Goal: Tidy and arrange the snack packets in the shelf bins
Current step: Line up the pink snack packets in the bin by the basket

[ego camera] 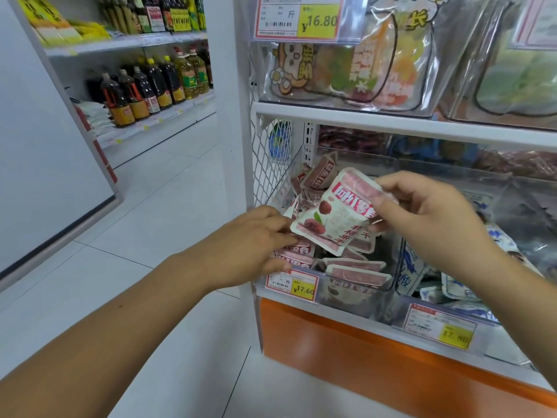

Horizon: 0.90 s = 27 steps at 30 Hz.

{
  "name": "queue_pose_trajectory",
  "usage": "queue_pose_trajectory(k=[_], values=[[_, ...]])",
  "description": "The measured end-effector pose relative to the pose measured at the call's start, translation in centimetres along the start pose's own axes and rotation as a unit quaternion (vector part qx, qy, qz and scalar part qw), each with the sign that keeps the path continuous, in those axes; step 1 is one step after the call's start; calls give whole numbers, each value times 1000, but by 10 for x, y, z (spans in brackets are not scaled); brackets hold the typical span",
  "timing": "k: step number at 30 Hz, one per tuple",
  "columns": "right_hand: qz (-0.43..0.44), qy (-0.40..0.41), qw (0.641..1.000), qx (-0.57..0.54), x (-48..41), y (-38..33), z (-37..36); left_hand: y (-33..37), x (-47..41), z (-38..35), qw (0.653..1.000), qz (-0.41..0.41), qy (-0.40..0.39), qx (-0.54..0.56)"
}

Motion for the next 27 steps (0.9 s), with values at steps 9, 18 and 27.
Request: queue_pose_trajectory(k=[9,18,27], values=[[65,-111,963,237,-4,1,-28,-5,5,2,1000,20,17,-7],[16,-166,972,163,-23,11,-80,-11,5,1,999,40,9,32],[21,-321,916,242,-29,10,-94,-9,2,4,996,56,12,62]])
Point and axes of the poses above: each hand's wrist, its own x-axis away from the middle knuckle, its own z-axis out of the back of the hand, y = z × x, the point moved 2 cm from there along -x, towards the middle knuckle, and after that the axes turned 4 degrees about -y, right-handed, at the moved point
